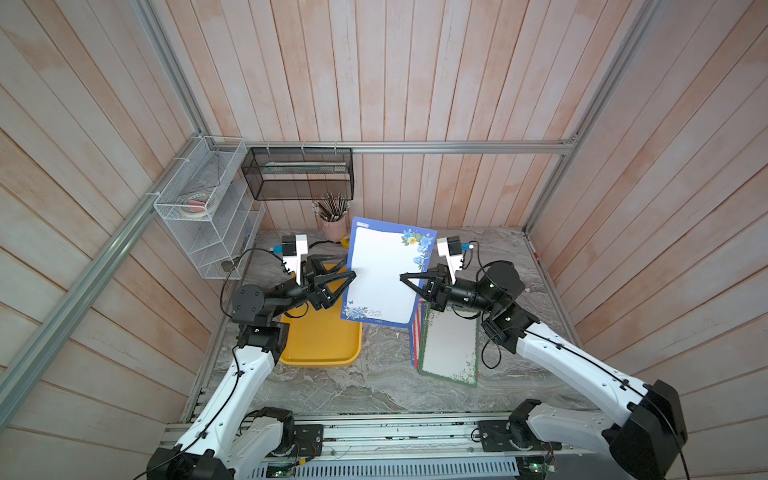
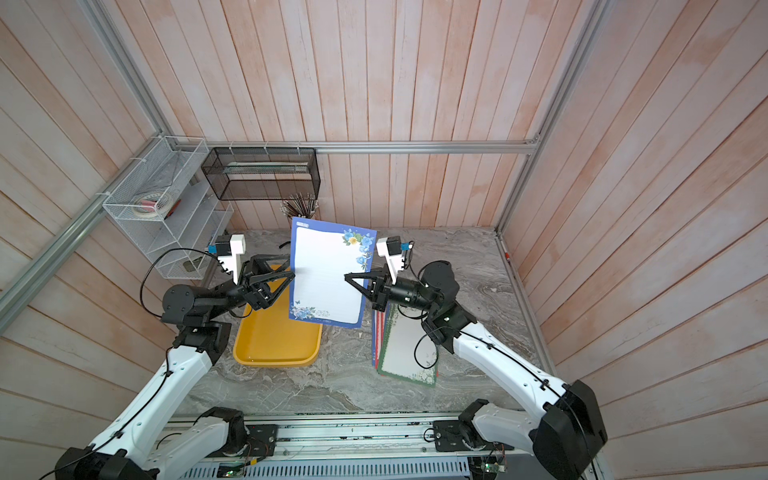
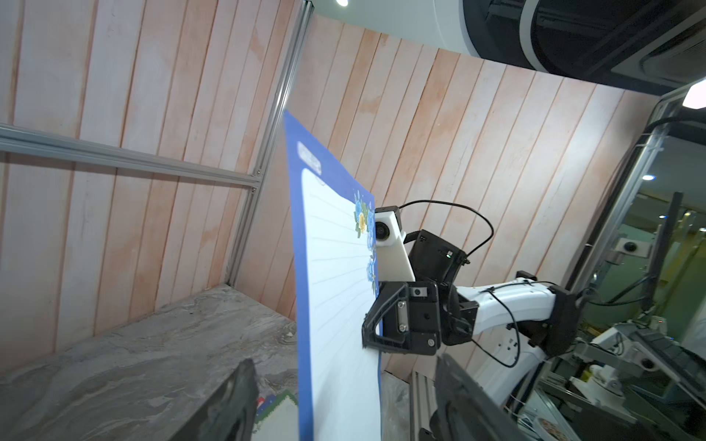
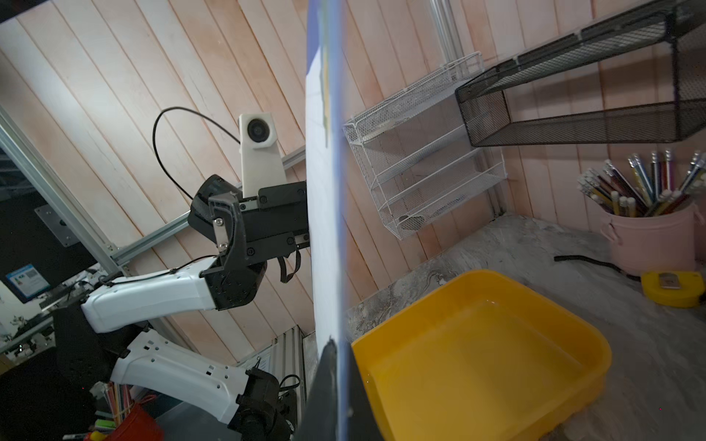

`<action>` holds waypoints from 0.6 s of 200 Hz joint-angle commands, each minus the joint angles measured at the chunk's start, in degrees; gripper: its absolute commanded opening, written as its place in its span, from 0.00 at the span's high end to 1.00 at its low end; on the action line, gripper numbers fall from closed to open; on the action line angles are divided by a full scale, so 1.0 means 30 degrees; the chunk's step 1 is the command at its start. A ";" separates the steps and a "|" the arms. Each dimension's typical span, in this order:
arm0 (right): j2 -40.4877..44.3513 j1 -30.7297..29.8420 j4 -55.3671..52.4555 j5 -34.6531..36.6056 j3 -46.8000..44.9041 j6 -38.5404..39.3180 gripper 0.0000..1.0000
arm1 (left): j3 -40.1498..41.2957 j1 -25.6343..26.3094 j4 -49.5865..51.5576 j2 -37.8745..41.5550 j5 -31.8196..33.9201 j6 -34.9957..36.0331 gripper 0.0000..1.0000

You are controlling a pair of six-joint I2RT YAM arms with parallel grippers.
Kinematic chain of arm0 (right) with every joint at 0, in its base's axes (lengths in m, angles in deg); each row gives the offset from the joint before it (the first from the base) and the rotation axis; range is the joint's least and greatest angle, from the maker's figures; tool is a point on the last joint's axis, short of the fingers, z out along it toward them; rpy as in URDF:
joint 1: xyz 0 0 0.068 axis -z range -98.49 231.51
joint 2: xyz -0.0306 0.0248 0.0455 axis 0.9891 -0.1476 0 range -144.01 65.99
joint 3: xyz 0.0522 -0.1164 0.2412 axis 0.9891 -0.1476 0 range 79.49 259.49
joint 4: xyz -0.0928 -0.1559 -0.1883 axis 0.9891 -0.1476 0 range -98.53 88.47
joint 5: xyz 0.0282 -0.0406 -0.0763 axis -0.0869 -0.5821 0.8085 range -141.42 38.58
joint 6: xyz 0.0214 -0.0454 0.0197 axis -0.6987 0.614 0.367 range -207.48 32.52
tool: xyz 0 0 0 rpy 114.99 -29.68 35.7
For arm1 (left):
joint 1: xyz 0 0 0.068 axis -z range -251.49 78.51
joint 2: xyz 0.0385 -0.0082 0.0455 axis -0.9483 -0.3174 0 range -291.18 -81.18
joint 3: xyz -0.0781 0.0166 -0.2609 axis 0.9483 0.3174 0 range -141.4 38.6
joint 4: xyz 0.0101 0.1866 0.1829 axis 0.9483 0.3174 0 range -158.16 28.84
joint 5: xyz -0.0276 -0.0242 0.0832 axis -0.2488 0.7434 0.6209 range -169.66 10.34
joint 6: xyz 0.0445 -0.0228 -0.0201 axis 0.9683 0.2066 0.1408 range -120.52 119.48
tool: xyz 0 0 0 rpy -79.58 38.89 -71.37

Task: Take out the stationery paper from the storage box
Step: Pick up the stationery paper from the storage box, then place the stationery paper at the center of the board.

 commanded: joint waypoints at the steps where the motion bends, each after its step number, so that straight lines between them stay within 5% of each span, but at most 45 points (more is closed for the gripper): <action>1: 0.1493 0.2718 -0.6627 -0.0695 -0.0143 -0.1094 1.00 | -0.0080 0.0008 0.2513 0.0358 0.1620 0.3040 0.24; 44: 0.0880 0.8108 -1.8673 -0.3585 -0.0829 0.2575 1.00 | -0.0702 -0.0309 0.4727 -0.0423 0.2512 0.4781 0.24; 62: 0.0063 0.9383 -1.8894 -0.4567 -0.2104 0.3298 1.00 | -0.0592 -0.0442 0.4377 -0.0773 0.2482 0.4396 0.24; 120: -0.3908 1.1469 -1.9408 -0.0055 -0.3137 0.4901 1.00 | -0.0589 -0.0545 0.5540 -0.0496 0.2788 0.4871 0.24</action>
